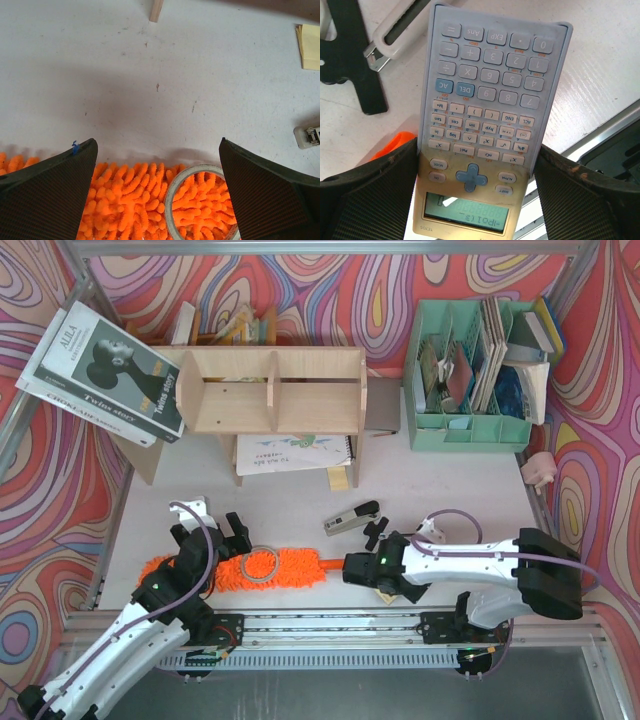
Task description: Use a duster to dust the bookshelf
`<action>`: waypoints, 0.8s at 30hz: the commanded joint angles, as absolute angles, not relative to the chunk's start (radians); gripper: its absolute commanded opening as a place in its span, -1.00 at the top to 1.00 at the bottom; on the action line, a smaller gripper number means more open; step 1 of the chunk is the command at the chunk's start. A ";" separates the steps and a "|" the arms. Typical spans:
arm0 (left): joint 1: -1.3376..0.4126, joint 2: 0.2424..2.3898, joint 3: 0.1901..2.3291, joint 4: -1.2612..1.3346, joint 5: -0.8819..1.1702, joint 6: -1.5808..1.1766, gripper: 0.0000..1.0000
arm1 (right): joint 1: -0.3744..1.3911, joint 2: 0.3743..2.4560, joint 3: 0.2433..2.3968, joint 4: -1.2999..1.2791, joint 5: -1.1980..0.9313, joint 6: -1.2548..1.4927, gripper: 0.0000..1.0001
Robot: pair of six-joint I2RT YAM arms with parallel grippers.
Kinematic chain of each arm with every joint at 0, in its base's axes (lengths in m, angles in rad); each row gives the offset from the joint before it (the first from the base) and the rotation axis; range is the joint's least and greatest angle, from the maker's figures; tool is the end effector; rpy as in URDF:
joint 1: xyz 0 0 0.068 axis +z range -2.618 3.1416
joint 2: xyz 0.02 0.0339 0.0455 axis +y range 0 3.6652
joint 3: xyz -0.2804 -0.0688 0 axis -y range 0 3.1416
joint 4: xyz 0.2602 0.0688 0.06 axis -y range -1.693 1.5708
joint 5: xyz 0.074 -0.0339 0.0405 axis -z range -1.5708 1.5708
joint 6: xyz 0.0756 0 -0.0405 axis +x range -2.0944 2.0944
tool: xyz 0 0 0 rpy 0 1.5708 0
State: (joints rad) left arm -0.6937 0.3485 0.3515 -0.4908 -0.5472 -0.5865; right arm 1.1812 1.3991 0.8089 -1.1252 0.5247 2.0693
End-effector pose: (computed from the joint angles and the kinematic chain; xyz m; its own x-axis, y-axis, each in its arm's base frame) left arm 0.1319 -0.0586 0.2051 -0.4068 -0.2765 -0.8707 -0.0390 0.9575 -0.2858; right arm 0.1116 0.1721 0.1568 -0.5476 0.6677 -0.5043 0.7260 0.6788 0.1104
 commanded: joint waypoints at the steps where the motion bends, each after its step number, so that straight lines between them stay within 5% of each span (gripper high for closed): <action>1: -0.695 0.353 0.357 -0.472 -0.566 -0.595 -0.97 | 1.171 1.393 0.765 -1.102 0.533 2.320 -0.30; 9: -0.695 0.355 0.357 -0.472 -0.572 -0.598 -0.97 | 1.147 1.383 0.728 -1.044 0.541 2.297 -0.34; 24: -0.695 0.359 0.357 -0.468 -0.570 -0.596 -0.97 | 1.120 1.420 0.742 -1.040 0.512 2.266 -0.72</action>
State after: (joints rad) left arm -0.6937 0.3599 0.3515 -0.4904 -0.5545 -0.5941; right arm 1.1252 1.4094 0.7292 -1.0042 0.4969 2.0701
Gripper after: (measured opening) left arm 0.984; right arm 0.855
